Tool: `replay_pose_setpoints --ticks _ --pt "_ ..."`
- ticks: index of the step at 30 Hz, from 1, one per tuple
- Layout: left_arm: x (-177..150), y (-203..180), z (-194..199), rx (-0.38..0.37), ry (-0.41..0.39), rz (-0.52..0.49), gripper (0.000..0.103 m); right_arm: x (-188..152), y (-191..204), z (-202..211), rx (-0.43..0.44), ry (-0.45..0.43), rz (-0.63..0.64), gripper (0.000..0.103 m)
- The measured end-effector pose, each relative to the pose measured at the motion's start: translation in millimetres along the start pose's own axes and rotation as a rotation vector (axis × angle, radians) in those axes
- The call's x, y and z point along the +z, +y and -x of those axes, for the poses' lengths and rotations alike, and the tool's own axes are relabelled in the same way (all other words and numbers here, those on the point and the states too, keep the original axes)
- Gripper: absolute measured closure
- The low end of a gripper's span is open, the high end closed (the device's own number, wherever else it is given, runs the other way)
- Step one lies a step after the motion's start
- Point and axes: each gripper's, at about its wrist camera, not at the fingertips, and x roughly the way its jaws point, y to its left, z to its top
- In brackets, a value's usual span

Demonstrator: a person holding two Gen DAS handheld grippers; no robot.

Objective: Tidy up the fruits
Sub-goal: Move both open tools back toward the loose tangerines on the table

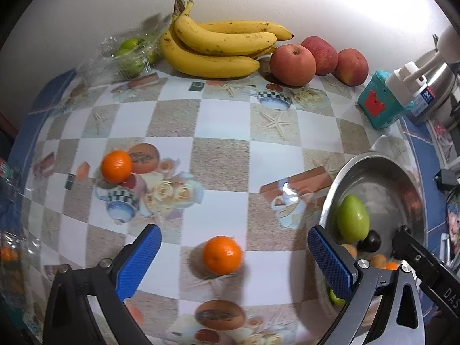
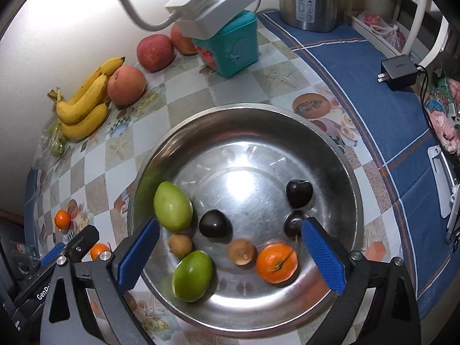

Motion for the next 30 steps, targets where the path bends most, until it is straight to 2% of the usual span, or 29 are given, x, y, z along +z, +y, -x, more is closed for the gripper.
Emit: replay_pose_setpoints --ticks 11,30 --pt "1.5 25.5 23.0 0.108 -0.063 -0.084 0.000 -11.3 40.9 6.8 0.010 -0.004 0.104 0.004" --pt "-2.7 131.6 34.5 0.171 -0.058 0.098 0.000 -47.8 153.0 -6.4 0.084 0.034 0.354 0.004"
